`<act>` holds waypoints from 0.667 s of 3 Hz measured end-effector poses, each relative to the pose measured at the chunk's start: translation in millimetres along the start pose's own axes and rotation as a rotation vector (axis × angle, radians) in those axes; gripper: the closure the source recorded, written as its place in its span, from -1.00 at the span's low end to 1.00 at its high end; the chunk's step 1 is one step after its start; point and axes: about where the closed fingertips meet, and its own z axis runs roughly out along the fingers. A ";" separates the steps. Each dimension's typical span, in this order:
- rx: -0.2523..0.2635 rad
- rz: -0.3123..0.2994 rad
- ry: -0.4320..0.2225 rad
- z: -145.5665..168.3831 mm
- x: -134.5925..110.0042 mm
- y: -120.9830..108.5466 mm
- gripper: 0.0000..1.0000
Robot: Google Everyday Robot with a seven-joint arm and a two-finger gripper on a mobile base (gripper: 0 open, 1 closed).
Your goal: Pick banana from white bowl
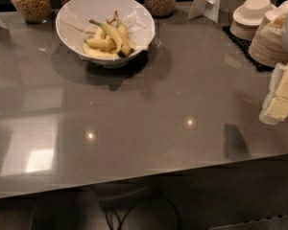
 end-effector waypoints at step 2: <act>0.027 0.030 -0.087 3.6 -12.2 -11.4 -1.00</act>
Offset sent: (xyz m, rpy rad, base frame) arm 0.0388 0.0220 0.0039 0.2234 -0.1043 -0.0245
